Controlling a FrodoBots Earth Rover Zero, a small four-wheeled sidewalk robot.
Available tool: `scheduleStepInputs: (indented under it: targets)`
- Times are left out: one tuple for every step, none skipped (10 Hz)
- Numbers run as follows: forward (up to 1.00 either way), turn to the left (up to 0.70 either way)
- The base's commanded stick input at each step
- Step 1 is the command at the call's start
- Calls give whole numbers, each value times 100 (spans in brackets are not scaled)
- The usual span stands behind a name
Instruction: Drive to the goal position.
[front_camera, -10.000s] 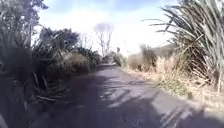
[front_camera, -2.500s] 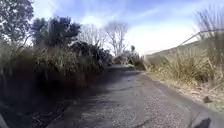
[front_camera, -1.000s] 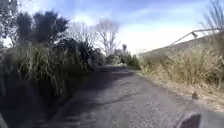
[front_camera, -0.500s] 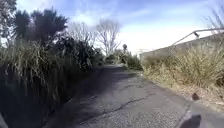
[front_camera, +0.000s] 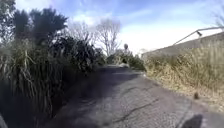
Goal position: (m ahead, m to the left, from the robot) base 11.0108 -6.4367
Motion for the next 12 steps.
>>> scheduleStepInputs:
  targets:
    - [45, 0]
    - [45, 0]
    - [45, 0]
    - [45, 0]
    - [45, 0]
    - [45, 0]
    - [45, 0]
    - [45, 0]
    - [45, -5]
    - [45, -11]
    - [45, -16]
    - [45, -22]
